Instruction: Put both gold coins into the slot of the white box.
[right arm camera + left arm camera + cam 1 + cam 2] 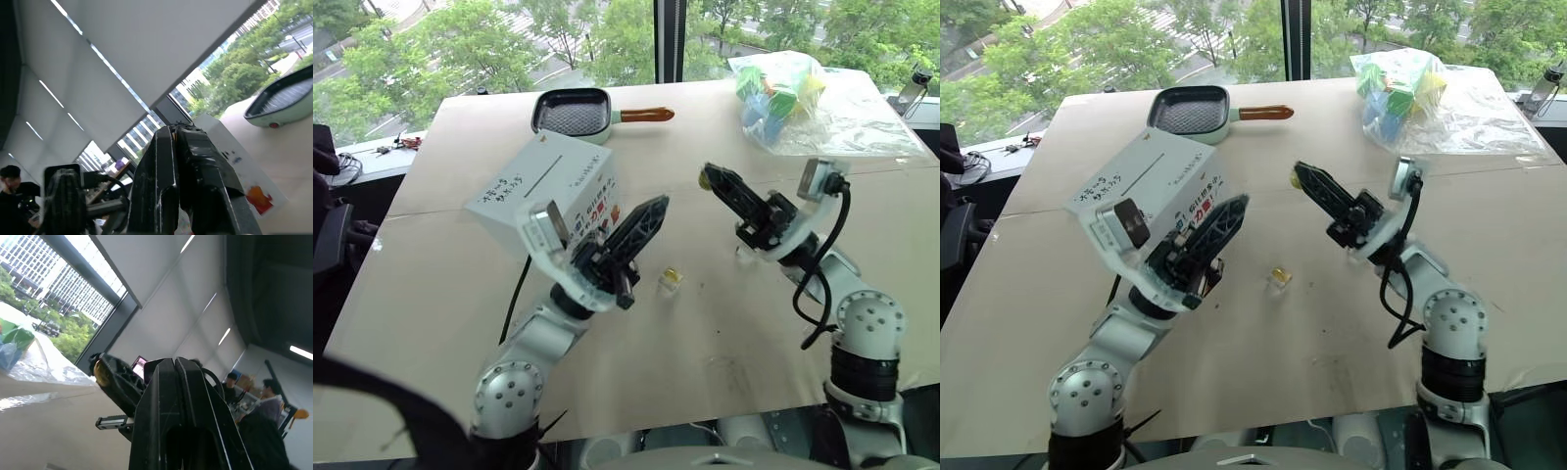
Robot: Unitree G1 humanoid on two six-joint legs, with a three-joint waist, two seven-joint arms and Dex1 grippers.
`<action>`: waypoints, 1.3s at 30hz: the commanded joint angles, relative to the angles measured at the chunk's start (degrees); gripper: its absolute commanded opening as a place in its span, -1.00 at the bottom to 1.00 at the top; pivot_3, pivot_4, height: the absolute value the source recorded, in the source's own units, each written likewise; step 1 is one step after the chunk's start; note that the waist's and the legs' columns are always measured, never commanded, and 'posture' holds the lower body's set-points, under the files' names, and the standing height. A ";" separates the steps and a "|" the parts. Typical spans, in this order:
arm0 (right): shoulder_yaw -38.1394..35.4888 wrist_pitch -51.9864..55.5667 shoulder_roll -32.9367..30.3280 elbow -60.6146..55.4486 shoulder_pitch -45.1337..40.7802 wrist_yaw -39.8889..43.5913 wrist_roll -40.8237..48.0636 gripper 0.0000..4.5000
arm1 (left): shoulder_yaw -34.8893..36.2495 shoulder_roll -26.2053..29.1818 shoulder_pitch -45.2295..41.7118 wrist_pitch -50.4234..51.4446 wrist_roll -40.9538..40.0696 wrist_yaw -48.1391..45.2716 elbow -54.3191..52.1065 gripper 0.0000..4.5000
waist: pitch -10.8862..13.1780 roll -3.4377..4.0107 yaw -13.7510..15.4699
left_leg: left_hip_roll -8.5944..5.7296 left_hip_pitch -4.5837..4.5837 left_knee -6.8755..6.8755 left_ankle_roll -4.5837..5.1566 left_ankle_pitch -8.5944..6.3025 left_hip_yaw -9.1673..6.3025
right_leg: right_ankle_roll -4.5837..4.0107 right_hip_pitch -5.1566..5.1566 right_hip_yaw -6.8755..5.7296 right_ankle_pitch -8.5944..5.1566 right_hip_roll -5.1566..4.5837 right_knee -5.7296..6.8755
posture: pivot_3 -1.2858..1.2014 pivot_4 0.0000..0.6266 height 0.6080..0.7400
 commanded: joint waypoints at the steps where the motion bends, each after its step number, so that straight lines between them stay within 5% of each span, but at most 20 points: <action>1: 1.83 -7.15 3.40 -0.94 -3.64 2.16 -3.85 -0.98 | 2.50 -3.12 -4.95 -5.10 2.45 3.85 2.30 -1.00 | 0.00 0.00 0.01 | 0.00 -0.01 0.01 -0.01 0.00 -0.01 | 0.00 -0.01 0.00 0.00 0.01 0.02 | 0.03 -0.52 0.71; 5: 4.97 -13.78 6.52 3.44 -8.65 3.94 -11.45 -0.98 | 2.14 -6.14 -11.02 -7.50 5.09 5.14 5.17 -1.00 | -0.01 -0.01 -0.04 | -0.02 0.01 0.08 -0.04 0.03 0.01 | 0.02 0.00 0.01 0.02 0.02 0.10 | 0.03 -0.52 0.71; 9: 6.03 -17.00 8.22 5.34 -10.05 4.61 -14.45 -1.00 | 1.53 -8.87 -12.41 -8.44 5.27 5.59 6.24 -0.54 | -0.01 -0.01 -0.09 | -0.04 -0.01 0.09 -0.05 0.03 0.00 | 0.03 -0.03 0.01 0.02 0.02 0.11 | 0.03 -0.52 0.71; 12: 6.42 -18.21 8.88 5.75 -10.27 4.67 -15.48 -1.00 | 0.91 -10.08 -12.60 -9.35 7.36 5.42 6.28 0.16 | -0.01 -0.01 -0.10 | -0.02 -0.06 0.07 -0.05 0.03 -0.01 | 0.03 -0.12 0.01 0.01 0.02 0.12 | 0.03 -0.52 0.71; 13: 6.57 -18.11 9.22 5.53 -10.31 4.47 -15.15 -1.00 | 0.69 -10.62 -12.62 -9.49 7.05 5.14 6.40 0.22 | 0.00 -0.01 -0.09 | -0.02 -0.05 0.06 -0.06 0.04 0.00 | 0.03 -0.11 0.01 0.01 0.02 0.12 | 0.03 -0.52 0.71; 39: 9.63 -12.96 10.24 1.87 -9.81 7.05 -5.28 -1.00 | -0.33 -10.41 -13.73 -4.15 -4.73 -0.23 7.77 0.22 | 0.00 -0.01 -0.12 | -0.01 -0.04 0.07 -0.08 0.05 -0.01 | 0.03 -0.11 0.03 0.01 0.06 0.14 | 0.03 -0.52 0.71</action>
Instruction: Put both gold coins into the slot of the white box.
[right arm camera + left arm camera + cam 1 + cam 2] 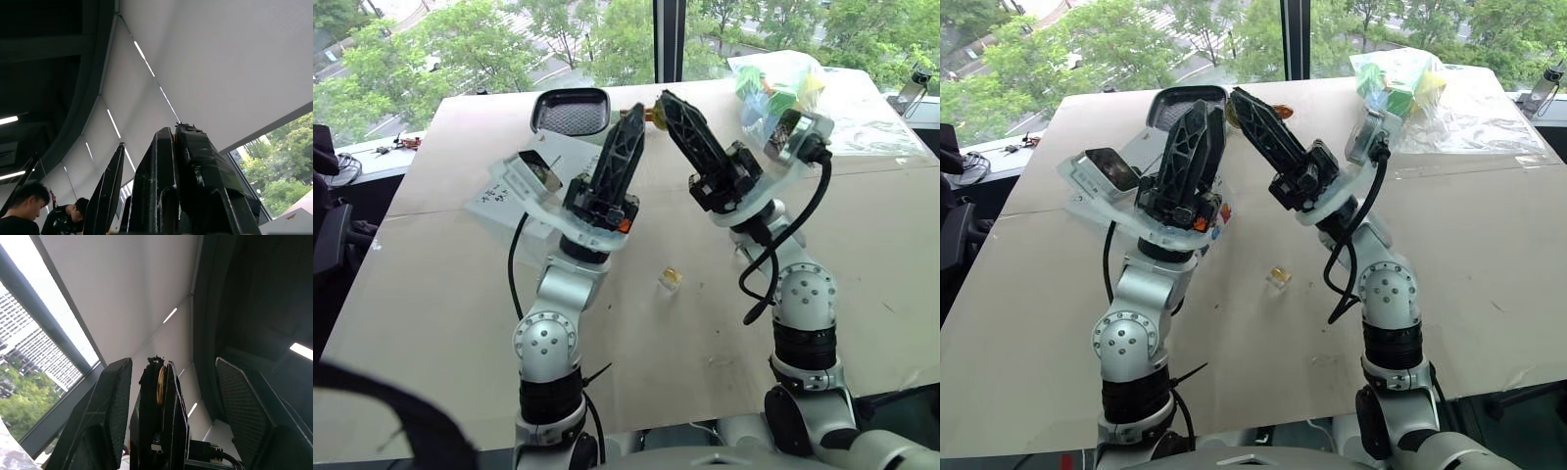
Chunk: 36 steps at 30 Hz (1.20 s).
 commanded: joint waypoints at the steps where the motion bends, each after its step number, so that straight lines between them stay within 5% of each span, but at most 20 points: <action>1: 0.75 0.41 0.27 -3.17 -0.91 0.70 1.64 -1.00 | -1.28 0.11 -1.38 1.17 -1.21 -0.95 -0.63 0.22 | 0.00 0.00 0.00 | 0.00 0.00 0.00 0.00 0.00 0.00 | 0.00 0.00 0.00 0.00 0.00 0.00 | 0.03 -0.52 0.71; 5: 0.92 0.59 0.01 -3.45 -0.93 0.56 2.02 -1.00 | -1.26 -0.43 -1.42 0.91 -1.20 -0.73 -0.71 0.12 | 0.00 0.00 0.01 | 0.00 0.00 0.00 0.00 0.00 0.00 | 0.00 0.00 0.00 0.00 0.00 0.00 | 0.03 -0.52 0.71; 7: 0.98 0.75 -0.10 -3.59 -0.95 0.48 2.20 -1.00 | -1.23 -0.68 -1.38 0.74 -1.16 -0.61 -0.86 -0.13 | 0.00 0.00 0.02 | 0.00 0.00 0.00 0.00 0.00 -0.01 | 0.00 0.00 0.00 0.00 0.00 0.00 | 0.03 -0.52 0.71; 11: 1.14 0.98 -0.11 -3.74 -0.94 0.31 2.35 -1.00 | -1.14 -0.93 -1.22 0.42 -1.08 -0.59 -1.11 -0.97 | 0.00 0.00 0.02 | 0.00 0.00 -0.01 0.00 0.00 0.00 | 0.00 0.00 0.00 0.00 0.00 -0.02 | 0.03 -0.52 0.71; 23: 1.79 3.04 -1.31 -3.74 -1.15 0.27 3.01 -1.00 | -1.71 -0.61 -1.51 0.89 -0.56 -0.71 -1.04 -0.97 | 0.01 0.00 0.02 | 0.00 -0.01 -0.02 0.00 0.00 -0.01 | 0.00 0.00 0.00 0.00 0.00 -0.03 | 0.03 -0.52 0.71; 31: -3.76 1.51 -4.91 -3.53 1.46 -2.10 2.84 0.47 | 3.14 5.07 0.54 1.05 -2.78 2.93 -6.62 -1.00 | 0.01 0.00 0.01 | 0.02 -0.01 -0.05 0.00 0.00 -0.06 | 0.00 -0.01 -0.03 0.00 0.01 -0.05 | 0.03 -0.52 0.71; 36: -8.85 2.76 -18.19 -0.84 3.77 4.65 0.41 0.47 | 11.40 16.62 3.94 0.97 -5.97 11.54 -14.63 -1.00 | 0.04 0.00 0.09 | -0.01 -0.09 -0.08 0.02 -0.01 -0.05 | 0.00 0.00 -0.01 0.00 -0.03 -0.24 | 0.03 -0.52 0.71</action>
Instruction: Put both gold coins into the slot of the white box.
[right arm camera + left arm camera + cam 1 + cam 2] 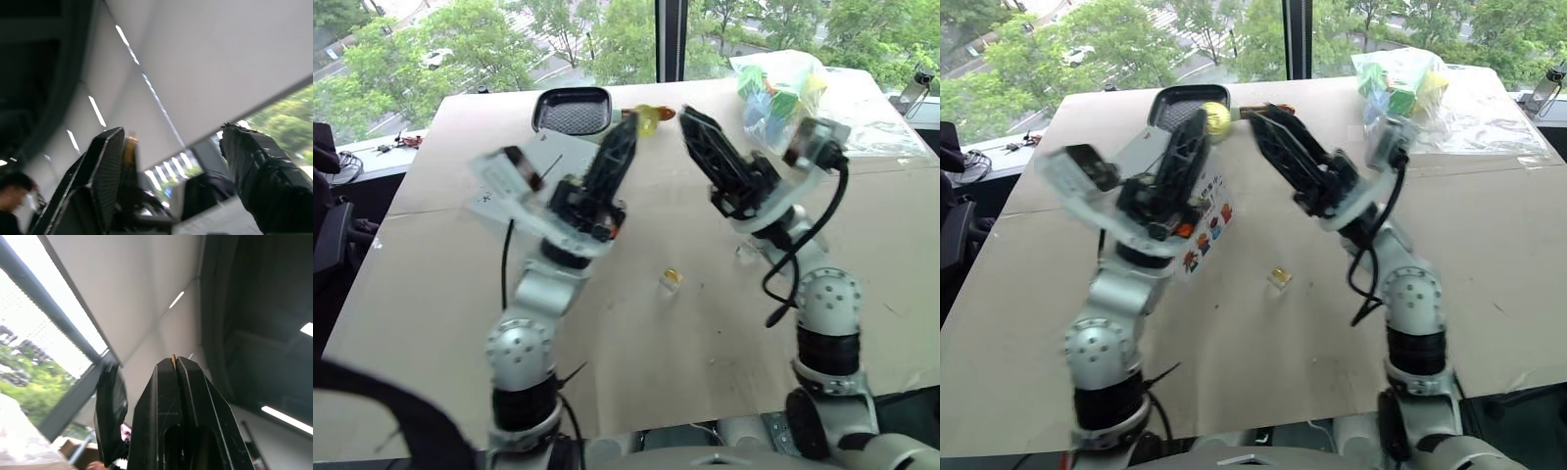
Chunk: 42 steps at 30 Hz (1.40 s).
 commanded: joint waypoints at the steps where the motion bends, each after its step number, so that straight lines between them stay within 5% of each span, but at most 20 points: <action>1: -2.87 0.34 -6.12 0.79 -0.77 5.64 -1.60 0.47 | 4.74 5.15 0.85 -0.51 -1.88 5.62 -6.30 -1.00 | 0.00 0.00 0.00 | 0.00 0.00 -0.01 0.00 0.00 0.01 | 0.00 0.00 0.00 0.00 0.00 -0.02 | 0.03 -0.52 0.71; 6: -1.26 -0.99 -18.75 6.10 -3.04 19.53 -8.64 0.47 | 10.75 17.69 -0.49 0.97 -0.49 21.31 -9.20 -1.00 | 0.04 -0.03 0.01 | 0.04 0.05 -0.08 -0.01 0.01 0.02 | 0.00 0.01 -0.02 0.00 0.03 -0.01 | 0.03 -0.52 0.71; 11: 2.39 -1.48 -20.81 6.29 -6.48 26.82 -11.98 0.47 | 9.78 29.59 -1.17 8.13 -2.34 36.72 -7.80 -1.00 | 0.09 -0.10 -0.04 | 0.09 0.07 -0.10 -0.02 0.01 0.05 | 0.00 0.02 0.03 0.00 0.05 -0.02 | 0.03 -0.52 0.71; 18: 4.91 -1.70 -20.27 7.07 -9.51 30.08 -15.55 0.47 | 7.28 48.42 -1.14 21.93 3.65 38.72 -5.49 -1.00 | 0.25 -0.23 0.27 | 0.02 -0.08 -0.14 -0.02 0.00 -0.02 | 0.00 -0.12 -0.02 0.00 0.02 -0.13 | 0.03 -0.52 0.71; 27: 5.93 -1.39 -20.60 6.52 -10.52 31.79 -18.63 0.47 | 6.50 48.26 -2.81 25.83 3.76 41.75 -4.63 -1.00 | 0.28 -0.23 0.07 | 0.04 -0.22 -0.19 -0.04 0.00 0.00 | 0.00 -0.32 0.01 0.00 -0.02 -0.13 | 0.03 -0.52 0.71; 42: 4.94 -0.03 -19.93 4.68 -10.37 29.56 -19.30 0.47 | 1.83 45.71 -3.81 30.22 16.46 32.98 -0.16 -1.00 | 0.28 -0.22 0.02 | 0.04 -0.31 -0.17 -0.04 0.01 0.02 | 0.00 -0.40 0.01 0.00 -0.03 -0.09 | 0.03 -0.52 0.71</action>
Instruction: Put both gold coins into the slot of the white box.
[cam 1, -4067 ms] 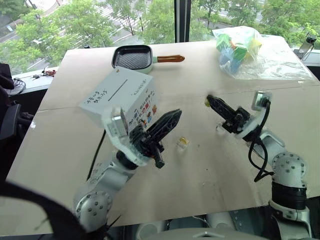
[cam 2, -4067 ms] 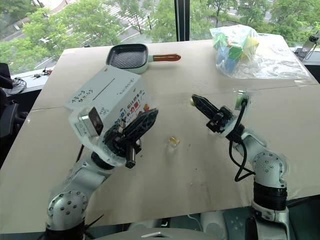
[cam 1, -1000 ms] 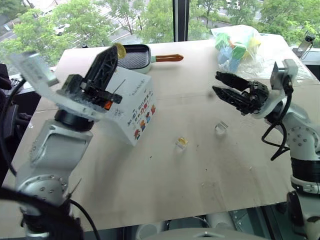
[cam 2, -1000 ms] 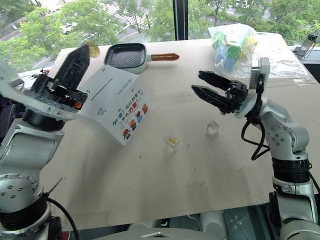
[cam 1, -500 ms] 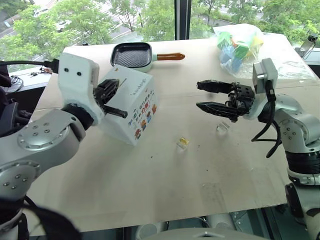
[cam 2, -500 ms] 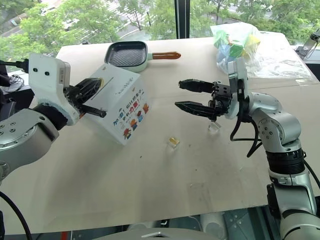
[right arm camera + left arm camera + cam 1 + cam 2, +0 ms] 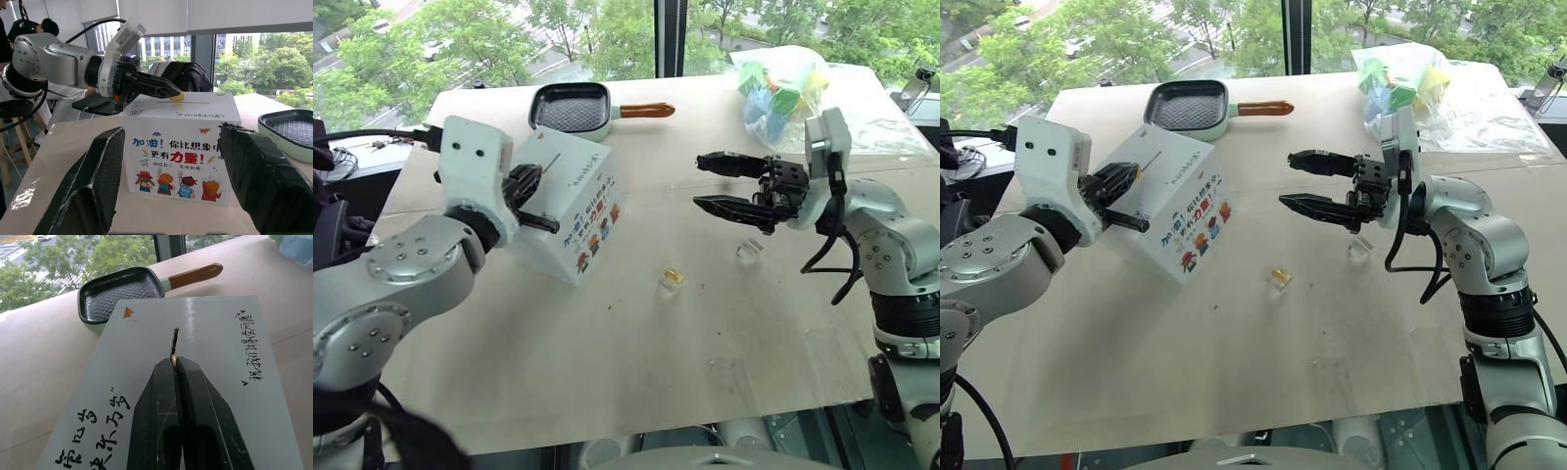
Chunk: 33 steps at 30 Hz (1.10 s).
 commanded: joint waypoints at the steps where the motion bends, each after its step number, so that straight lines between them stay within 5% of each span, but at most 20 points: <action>1: -1.53 0.19 -0.28 -2.93 -0.32 -0.61 1.03 0.47 | -0.64 -0.23 0.30 1.85 3.98 -2.56 0.72 -1.00 | 0.00 0.01 -0.07 | 0.00 0.01 0.00 0.00 0.00 0.00 | 0.00 0.00 0.00 0.00 0.00 0.01 | 0.03 -0.52 0.71; 28: -1.40 -2.15 0.40 -3.96 1.46 -4.33 -2.40 0.47 | 4.43 -8.63 2.87 7.32 14.22 -13.14 0.55 -1.00 | -0.04 0.03 -0.27 | 0.02 0.18 0.04 -0.01 0.01 0.16 | 0.00 0.00 0.18 0.00 0.01 0.25 | 0.03 -0.52 0.71; 33: -1.35 -2.57 0.50 -4.11 1.70 -4.96 -2.95 0.49 | 4.57 -9.36 2.62 4.00 19.07 -15.41 0.74 -0.26 | -0.06 0.05 -0.10 | 0.02 0.19 0.05 -0.01 0.01 0.17 | 0.00 0.00 0.17 0.00 0.00 0.27 | 0.03 -0.52 0.71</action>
